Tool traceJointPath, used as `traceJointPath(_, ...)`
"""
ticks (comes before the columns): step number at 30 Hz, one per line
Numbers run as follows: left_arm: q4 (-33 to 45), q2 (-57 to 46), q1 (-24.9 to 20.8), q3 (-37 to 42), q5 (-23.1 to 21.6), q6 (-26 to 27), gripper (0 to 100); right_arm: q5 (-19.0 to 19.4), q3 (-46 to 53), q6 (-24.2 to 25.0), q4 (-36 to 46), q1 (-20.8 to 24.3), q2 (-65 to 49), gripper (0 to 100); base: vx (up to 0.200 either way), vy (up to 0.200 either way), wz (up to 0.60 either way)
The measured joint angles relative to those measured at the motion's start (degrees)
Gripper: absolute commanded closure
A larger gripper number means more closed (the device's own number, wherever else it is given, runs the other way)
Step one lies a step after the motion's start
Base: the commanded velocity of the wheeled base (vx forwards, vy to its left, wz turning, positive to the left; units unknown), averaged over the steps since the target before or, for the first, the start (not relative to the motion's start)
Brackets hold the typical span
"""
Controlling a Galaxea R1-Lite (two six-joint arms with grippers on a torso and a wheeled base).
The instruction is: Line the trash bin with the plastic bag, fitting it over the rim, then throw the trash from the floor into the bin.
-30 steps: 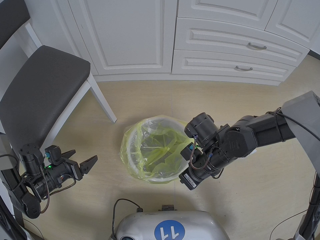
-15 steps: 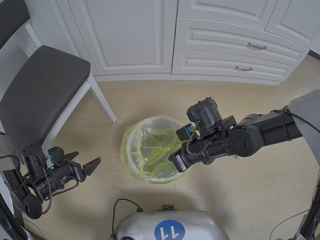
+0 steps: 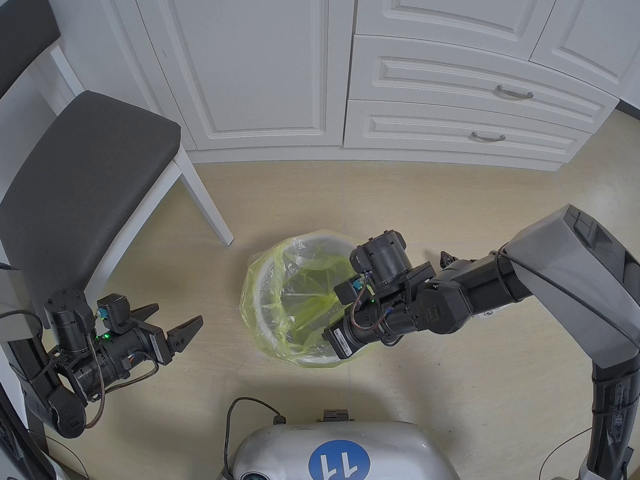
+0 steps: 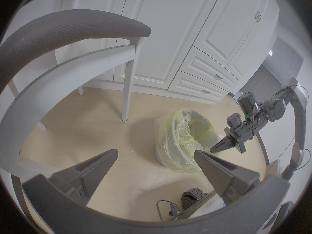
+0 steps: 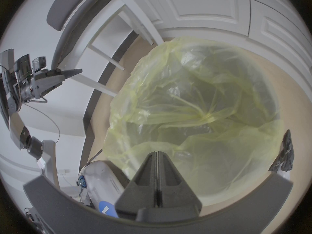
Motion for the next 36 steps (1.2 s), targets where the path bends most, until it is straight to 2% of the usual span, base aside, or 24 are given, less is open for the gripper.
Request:
traceJointPath(14, 0.0, -0.9, -4.1, 1.1, 0.0, -3.0, 0, 2.1, 16.1, -1.5, -2.2, 3.4, -8.3, 100, 0.0, 0.0, 0.0)
traceJointPath(22, 0.0, 0.9, -5.6, 0.9, 0.0, -3.5, 0, 2.0, 20.6, -1.5, -2.6, 4.5, -11.3, 100, 0.0, 0.0, 0.0)
traceJointPath(27, 0.0, 5.4, -7.6, -2.4, 0.0, -3.9, 0, 1.9, 22.2, -1.2, -4.3, 3.3, -13.5, 100, 0.0, 0.0, 0.0)
traceJointPath(32, 0.0, 10.5, -9.4, -7.5, -0.4, -3.9, 0, 1.1, 26.8, -0.3, -11.1, -0.2, -16.3, 100, 0.0, 0.0, 0.0)
traceJointPath(36, 0.0, 13.2, -10.6, -9.9, -0.8, -4.3, 0, -2.4, 31.7, 1.5, -21.0, -1.6, -17.8, 100, 0.0, 0.0, 0.0)
